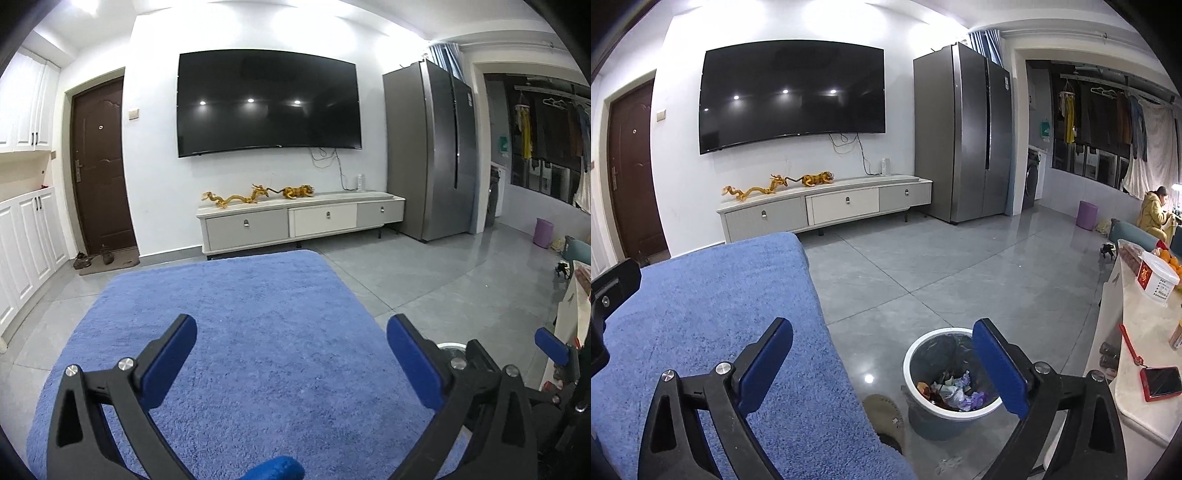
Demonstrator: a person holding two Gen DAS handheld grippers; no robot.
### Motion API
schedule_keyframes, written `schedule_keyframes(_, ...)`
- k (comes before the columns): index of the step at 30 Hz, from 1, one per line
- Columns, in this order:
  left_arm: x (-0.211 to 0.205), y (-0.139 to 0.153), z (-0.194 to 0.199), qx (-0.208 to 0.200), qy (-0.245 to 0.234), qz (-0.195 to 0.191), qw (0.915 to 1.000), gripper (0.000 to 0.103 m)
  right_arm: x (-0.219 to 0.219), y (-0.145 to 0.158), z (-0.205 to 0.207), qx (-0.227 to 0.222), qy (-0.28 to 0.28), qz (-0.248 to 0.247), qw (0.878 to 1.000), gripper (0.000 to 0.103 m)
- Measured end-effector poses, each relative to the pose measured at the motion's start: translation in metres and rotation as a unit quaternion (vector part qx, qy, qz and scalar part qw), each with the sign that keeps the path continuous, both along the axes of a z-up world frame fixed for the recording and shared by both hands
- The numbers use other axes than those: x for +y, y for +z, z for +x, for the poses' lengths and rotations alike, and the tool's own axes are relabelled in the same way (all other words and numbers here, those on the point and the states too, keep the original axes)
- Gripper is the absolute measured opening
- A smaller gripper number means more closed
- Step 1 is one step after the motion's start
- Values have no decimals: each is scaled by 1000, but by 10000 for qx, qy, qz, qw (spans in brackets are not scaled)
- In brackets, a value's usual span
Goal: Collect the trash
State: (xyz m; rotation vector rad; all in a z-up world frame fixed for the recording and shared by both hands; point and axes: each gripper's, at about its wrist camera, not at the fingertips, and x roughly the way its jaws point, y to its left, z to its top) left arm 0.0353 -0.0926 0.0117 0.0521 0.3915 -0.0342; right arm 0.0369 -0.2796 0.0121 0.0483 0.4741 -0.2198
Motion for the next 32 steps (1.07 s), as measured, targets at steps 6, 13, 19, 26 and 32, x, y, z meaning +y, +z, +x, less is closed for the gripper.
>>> schedule_keyframes(6,-1,-6,4,103,-51,-23,9999,103,-1,-7,2,48,-55,18,10000,101)
schedule_keyframes(13,-2,-12,9,159,-28,24,9999,103,-1,-8,1,32,-63,10,10000,101)
schedule_keyframes(19,-4,-14,9,172,-32,46,9998,103,-3,-10,-7,-44,-140,11,9999,102)
schedule_keyframes(26,-5,-12,7,230,-112,44,9997,103,-2,-10,-8,-55,-157,11,9999,102)
schedule_keyframes(32,-4,-14,9,324,-147,6,9994,103,-7,-9,-9,-108,-261,-16,9996,103)
